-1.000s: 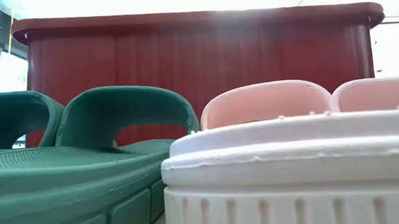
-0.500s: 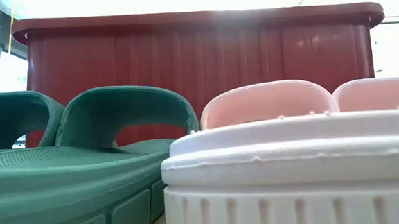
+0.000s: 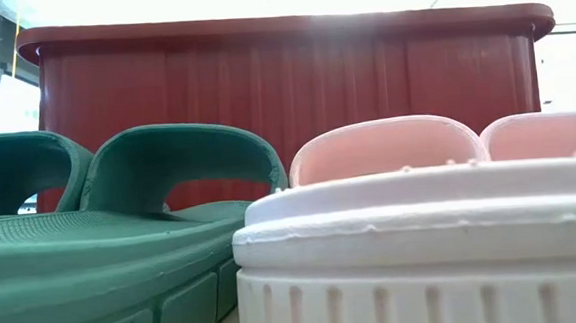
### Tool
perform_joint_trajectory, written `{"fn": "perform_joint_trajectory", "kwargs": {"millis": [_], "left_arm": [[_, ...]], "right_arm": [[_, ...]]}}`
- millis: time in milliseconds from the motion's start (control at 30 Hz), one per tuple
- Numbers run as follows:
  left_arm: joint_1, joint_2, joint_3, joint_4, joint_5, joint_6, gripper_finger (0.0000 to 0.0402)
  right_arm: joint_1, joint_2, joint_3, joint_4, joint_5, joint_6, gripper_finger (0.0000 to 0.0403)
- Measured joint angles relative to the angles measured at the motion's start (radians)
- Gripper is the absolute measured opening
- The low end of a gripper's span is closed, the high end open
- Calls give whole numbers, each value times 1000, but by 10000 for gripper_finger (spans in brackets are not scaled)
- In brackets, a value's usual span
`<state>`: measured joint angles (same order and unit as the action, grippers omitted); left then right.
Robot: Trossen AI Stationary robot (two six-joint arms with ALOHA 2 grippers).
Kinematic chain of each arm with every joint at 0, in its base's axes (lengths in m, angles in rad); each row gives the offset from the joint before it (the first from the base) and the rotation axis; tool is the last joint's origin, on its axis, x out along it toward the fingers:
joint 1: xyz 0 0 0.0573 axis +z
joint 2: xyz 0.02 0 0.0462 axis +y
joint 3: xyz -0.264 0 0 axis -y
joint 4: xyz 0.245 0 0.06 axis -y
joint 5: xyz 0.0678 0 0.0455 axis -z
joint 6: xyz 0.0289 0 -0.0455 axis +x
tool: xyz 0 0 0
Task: Pick and place slides into bin
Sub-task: Put the black slide into the red bin
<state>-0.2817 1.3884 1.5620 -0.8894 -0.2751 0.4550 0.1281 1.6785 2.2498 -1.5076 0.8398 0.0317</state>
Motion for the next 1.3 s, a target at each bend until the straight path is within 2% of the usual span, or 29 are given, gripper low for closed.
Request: {"fn": "perform_joint_trajectory", "kwargs": {"millis": [300, 400, 500, 567, 633, 767, 900, 1000, 1300], "left_arm": [[0, 0, 0, 0, -120, 62, 1], [0, 0, 0, -1, -156, 69, 1], [0, 0, 0, -1, -197, 69, 1], [0, 0, 0, -1, -229, 68, 1], [1, 0, 0, -1, -266, 69, 1], [35, 0, 0, 1, -319, 61, 1], [101, 0, 0, 3, -289, 27, 1], [147, 0, 0, 3, -263, 27, 1], [231, 0, 0, 9, -208, 36, 1]], "right_arm": [[-367, 200, -43, 155, -201, -193, 0], [-446, 217, -188, 289, -293, -270, 0], [-500, 205, -377, 453, -274, -364, 0], [-521, 191, -478, 555, -266, -418, 0], [-540, 178, -560, 654, -301, -448, 0], [-560, 178, -679, 743, -320, -505, 0], [-568, 178, -760, 812, -364, -516, 0], [-567, 181, -811, 874, -348, -529, 0], [-572, 181, -859, 956, -386, -530, 0]]}}
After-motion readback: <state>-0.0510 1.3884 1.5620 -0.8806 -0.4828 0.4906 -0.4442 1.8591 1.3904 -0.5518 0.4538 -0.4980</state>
